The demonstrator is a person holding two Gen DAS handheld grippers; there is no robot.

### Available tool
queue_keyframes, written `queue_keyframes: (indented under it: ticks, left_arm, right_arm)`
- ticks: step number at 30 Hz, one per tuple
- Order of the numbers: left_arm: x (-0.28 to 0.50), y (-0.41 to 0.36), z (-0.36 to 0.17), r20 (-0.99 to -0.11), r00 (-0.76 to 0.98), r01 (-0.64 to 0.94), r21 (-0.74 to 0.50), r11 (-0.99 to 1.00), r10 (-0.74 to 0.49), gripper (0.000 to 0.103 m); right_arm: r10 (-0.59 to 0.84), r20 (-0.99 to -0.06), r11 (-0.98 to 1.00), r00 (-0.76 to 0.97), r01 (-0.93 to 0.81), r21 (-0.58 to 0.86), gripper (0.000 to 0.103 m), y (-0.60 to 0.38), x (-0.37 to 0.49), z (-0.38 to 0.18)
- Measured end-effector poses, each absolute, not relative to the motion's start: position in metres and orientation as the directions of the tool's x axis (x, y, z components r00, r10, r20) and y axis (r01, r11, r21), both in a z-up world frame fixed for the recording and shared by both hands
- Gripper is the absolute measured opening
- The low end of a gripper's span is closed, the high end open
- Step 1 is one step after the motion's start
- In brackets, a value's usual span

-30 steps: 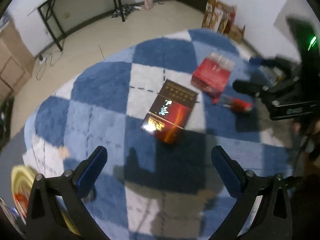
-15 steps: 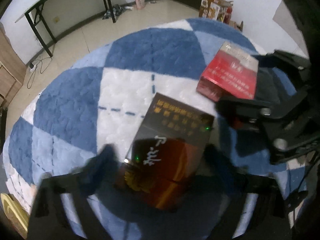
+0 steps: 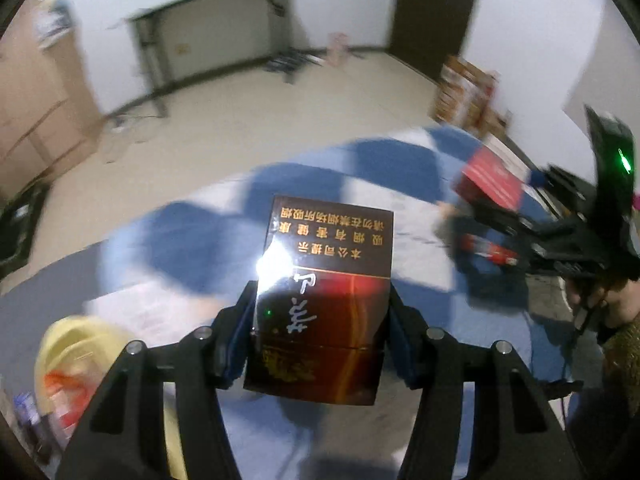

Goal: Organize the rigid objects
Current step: 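Grasp the dark red-brown cigarette box with left tool while right tool grasps another red pack, then lower the brown box into the yellow tray while right tool releases its red pack there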

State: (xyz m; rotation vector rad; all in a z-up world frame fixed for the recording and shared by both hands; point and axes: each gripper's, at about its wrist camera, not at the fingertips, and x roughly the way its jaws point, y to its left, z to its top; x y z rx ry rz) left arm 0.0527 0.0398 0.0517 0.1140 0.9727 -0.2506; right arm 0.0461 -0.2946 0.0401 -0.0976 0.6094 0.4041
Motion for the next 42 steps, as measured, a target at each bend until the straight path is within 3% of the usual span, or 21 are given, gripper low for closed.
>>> queue_keyframes:
  ticks: [7, 12, 23, 35, 36, 37, 39, 42]
  left_arm:
    - [-0.009, 0.217, 0.077, -0.827, 0.562, -0.087, -0.019, 0.996, 0.033, 0.059]
    - [-0.038, 0.297, 0.056, -0.856, 0.511, -0.221, -0.039, 0.974, 0.082, 0.059]
    - [0.006, 0.346, -0.002, -0.892, 0.452, -0.233, -0.107, 0.967, 0.01, 0.058]
    - [0.007, 0.357, -0.013, -0.881, 0.472, -0.23, -0.144, 0.962, -0.019, 0.059]
    - [0.006, 0.356, -0.01, -0.878, 0.478, -0.232, -0.146, 0.962, -0.018, 0.063]
    - [0.005, 0.356, -0.008, -0.875, 0.484, -0.236, -0.147, 0.96, -0.015, 0.076]
    - [-0.001, 0.354, 0.005, -0.854, 0.52, -0.25, -0.162, 0.955, -0.009, 0.095]
    - [-0.007, 0.347, 0.026, -0.821, 0.57, -0.236, -0.19, 0.953, -0.023, 0.103]
  right_arm:
    - [0.524, -0.565, 0.761, 0.637, -0.648, -0.025, 0.089, -0.15, -0.028, 0.077]
    - [0.585, -0.637, 0.634, 0.503, -0.773, -0.028, 0.089, -0.039, -0.059, 0.058]
    - [0.507, -0.747, 0.584, 0.43, -0.809, -0.07, 0.089, 0.077, -0.015, -0.011]
    - [0.564, -0.724, 0.555, 0.399, -0.832, -0.026, 0.093, 0.119, 0.003, -0.031]
    - [0.559, -0.729, 0.554, 0.395, -0.832, -0.027, 0.096, 0.119, 0.002, -0.031]
    - [0.552, -0.735, 0.553, 0.393, -0.832, -0.029, 0.102, 0.12, 0.002, -0.031]
    - [0.561, -0.727, 0.547, 0.396, -0.836, -0.034, 0.103, 0.116, -0.005, -0.025]
    - [0.565, -0.716, 0.55, 0.411, -0.834, -0.044, 0.103, 0.101, -0.014, -0.012]
